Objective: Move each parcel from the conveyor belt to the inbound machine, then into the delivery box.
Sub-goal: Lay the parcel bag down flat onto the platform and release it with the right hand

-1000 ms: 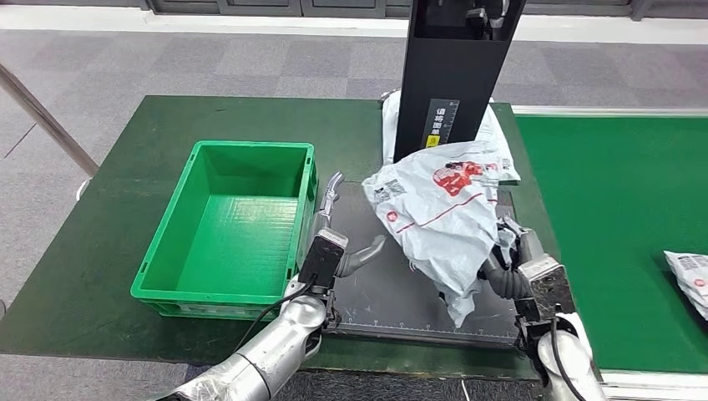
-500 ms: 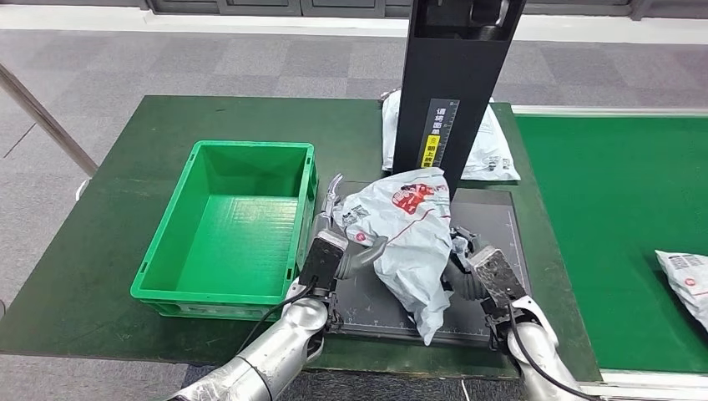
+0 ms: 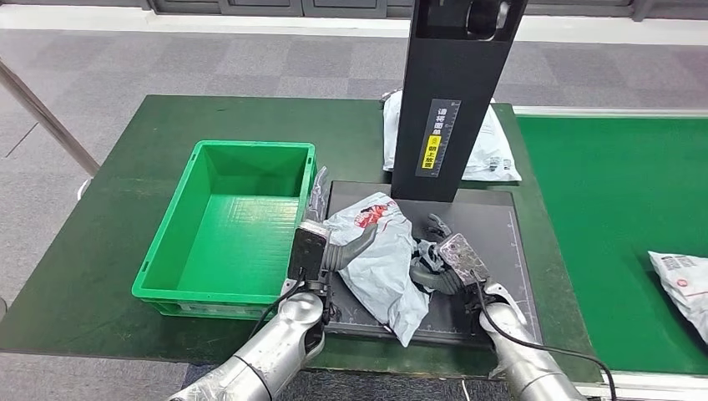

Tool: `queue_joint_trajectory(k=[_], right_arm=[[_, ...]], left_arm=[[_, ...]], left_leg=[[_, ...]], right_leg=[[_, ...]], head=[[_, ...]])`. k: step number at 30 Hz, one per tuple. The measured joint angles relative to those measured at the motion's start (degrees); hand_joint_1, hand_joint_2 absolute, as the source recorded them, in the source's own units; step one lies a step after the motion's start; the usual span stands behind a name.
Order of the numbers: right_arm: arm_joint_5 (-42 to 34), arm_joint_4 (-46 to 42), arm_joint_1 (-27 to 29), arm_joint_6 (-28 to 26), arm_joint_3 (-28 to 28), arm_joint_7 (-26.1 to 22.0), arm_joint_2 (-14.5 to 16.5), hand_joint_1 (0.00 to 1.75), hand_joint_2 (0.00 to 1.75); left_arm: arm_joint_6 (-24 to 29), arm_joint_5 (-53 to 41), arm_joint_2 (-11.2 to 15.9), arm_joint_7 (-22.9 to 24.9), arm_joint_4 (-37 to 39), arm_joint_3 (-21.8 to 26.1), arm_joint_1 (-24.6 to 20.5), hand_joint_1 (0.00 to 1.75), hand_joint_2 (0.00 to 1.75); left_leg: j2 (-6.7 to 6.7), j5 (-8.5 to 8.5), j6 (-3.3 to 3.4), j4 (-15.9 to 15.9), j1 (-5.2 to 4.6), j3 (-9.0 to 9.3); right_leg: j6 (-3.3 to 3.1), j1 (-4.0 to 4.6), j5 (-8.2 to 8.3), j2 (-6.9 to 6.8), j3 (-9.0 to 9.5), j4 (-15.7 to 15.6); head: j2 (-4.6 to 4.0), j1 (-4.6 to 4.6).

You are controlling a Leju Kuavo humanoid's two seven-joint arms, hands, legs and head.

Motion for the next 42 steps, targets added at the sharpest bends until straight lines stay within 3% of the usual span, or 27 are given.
queue_joint_trajectory(k=[4,8,19,29,30,33,34,37,40,42], right_arm=[[-1.4,1.8,-0.6,-0.1,-0.3,-3.2,0.0,0.0,1.75],[-2.1,4.1,-2.8,0.1,-0.4,-6.0,0.4,0.0,1.75],[-6.9,-8.3,1.3,-2.3,-5.6,-6.6,1.3,0.0,1.75],[-8.8,-13.8,3.0,-1.3,-11.2,-6.7,1.8,0.0,1.75],[-9.4,-14.5,3.3,-1.0,-11.9,-6.7,1.9,0.0,1.75],[-12.1,-16.9,4.8,1.0,-15.1,-6.7,2.1,0.0,1.75],[-13.1,-17.5,5.2,1.9,-16.2,-6.7,2.1,0.0,1.75],[-14.6,-18.7,6.2,4.0,-19.3,-6.7,2.1,0.0,1.75],[-14.3,-19.4,6.8,4.2,-20.8,-6.7,2.2,0.0,1.75],[-13.9,-19.6,7.4,3.7,-21.1,-6.7,2.2,0.0,1.75]], left_arm=[[-0.9,2.4,0.0,0.0,3.7,-1.1,-1.1,0.0,1.75],[0.7,5.3,0.0,0.9,7.9,-7.7,-2.5,0.0,1.75],[-1.3,-5.1,0.1,19.7,18.1,-26.5,-6.4,0.0,1.75],[-2.9,-10.3,0.2,24.5,21.2,-34.2,-7.8,0.0,1.75],[-3.8,-12.4,0.2,26.3,21.4,-35.1,-8.0,0.36,1.75],[-9.4,-20.8,0.2,32.4,21.8,-38.9,-9.3,1.67,1.75],[-12.0,-23.7,0.1,34.0,21.8,-40.5,-10.0,1.75,1.75],[-16.3,-29.6,0.0,36.9,21.8,-45.2,-11.5,1.75,1.75],[-12.5,-30.4,-0.1,35.6,21.9,-46.9,-11.5,1.75,1.75],[-8.0,-28.3,0.0,31.5,22.0,-45.7,-11.1,1.75,1.75]], left_leg=[[0.01,0.0,0.0,0.0,-0.02,-0.01],[0.02,0.0,0.0,0.0,-0.02,-0.02],[-0.02,-0.02,-0.03,0.0,-0.01,-0.07],[-0.03,-0.02,-0.02,0.0,-0.02,-0.05],[-0.04,-0.02,-0.02,0.0,-0.02,-0.04],[-0.28,-0.02,-0.02,0.0,0.0,0.02],[-0.39,-0.03,0.0,0.0,0.0,0.09],[-0.51,-0.12,0.07,0.0,-0.01,0.39],[-0.42,-0.19,0.1,0.0,-0.01,0.53],[-0.37,-0.15,0.11,0.0,-0.01,0.52]], right_leg=[[0.0,-0.02,0.01,0.03,-0.02,0.0],[0.01,-0.02,0.02,0.04,-0.05,0.0],[0.01,-0.01,-0.01,0.04,-0.09,0.0],[0.01,-0.02,0.0,0.03,-0.06,0.0],[0.01,-0.01,0.0,0.02,-0.06,0.0],[0.03,0.0,-0.07,-0.22,0.11,0.0],[0.03,0.0,-0.12,-0.34,0.24,0.0],[0.06,-0.01,-0.23,-0.48,0.66,-0.1],[0.08,-0.01,-0.24,-0.43,0.79,-0.2],[0.1,-0.01,-0.21,-0.4,0.75,-0.2]], head=[[0.0,0.0],[0.0,0.0],[0.0,0.0],[0.0,0.0],[0.0,-0.01],[0.0,-0.02],[0.0,-0.01],[0.0,0.01],[0.0,0.01],[0.0,0.01]])
